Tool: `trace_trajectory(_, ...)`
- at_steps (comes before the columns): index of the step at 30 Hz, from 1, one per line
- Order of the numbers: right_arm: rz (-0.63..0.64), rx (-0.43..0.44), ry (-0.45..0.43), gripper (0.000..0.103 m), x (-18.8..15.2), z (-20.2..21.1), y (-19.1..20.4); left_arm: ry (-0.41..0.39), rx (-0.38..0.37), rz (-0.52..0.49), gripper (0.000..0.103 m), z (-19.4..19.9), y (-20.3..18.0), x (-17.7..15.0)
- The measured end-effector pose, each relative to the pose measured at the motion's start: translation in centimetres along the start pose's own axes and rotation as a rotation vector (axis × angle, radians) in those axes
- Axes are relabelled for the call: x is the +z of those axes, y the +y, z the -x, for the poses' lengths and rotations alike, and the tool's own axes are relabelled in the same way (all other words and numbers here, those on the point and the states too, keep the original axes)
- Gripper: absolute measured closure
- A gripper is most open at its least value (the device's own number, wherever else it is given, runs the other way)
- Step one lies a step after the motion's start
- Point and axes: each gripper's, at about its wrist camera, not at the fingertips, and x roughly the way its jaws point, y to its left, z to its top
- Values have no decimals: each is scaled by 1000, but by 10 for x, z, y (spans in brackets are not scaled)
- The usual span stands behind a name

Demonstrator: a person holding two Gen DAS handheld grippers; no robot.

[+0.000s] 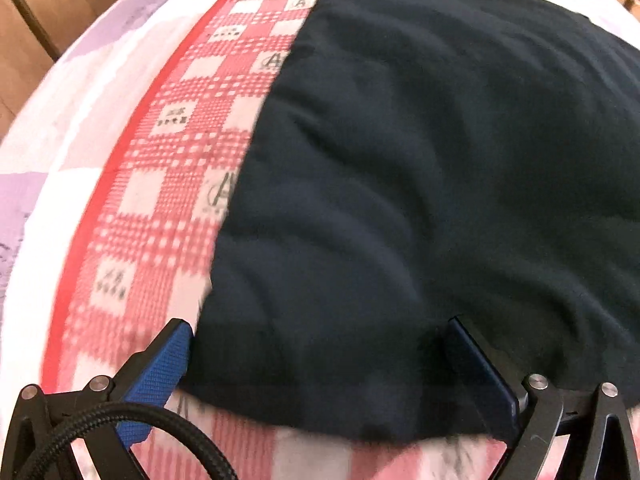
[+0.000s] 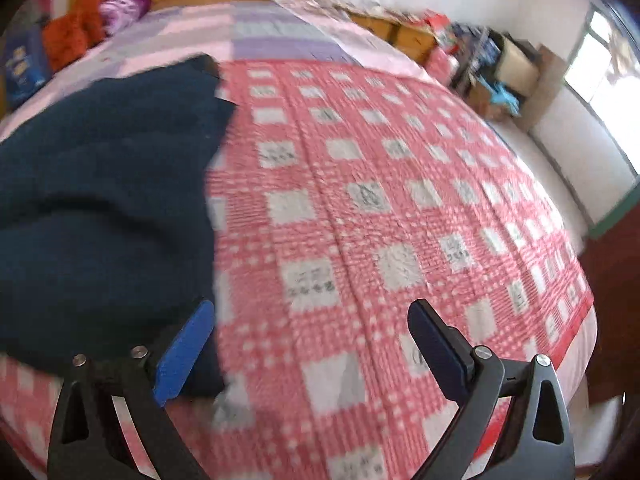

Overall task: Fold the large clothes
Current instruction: 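Release the jacket and lift both tools away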

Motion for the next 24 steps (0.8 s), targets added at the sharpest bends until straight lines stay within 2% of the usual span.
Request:
trace_trajectory(3,39,79,1,3,-9,36,13,9,-23,-15,0,39,-21,-12)
trace_trajectory(5,38,159,25,3,-15,65,26,20,-32,-11,0,69,-37,-18)
trace_trajectory(9,41,262,86,3,-23,113,52,36,-19,-14,0,124,-67,-28)
trace_trajectory(15,151,319,120,3,-37,199,93,24,39,-42,0,199,-89,-46)
trace_trajectory(20,118,373,164,3,-41,255,106,48,56,-69,0,250,-99,-67)
trace_trajectory(24,111,353,136,3,-41,302,116,4,-47,-114,0,294,-102,-76)
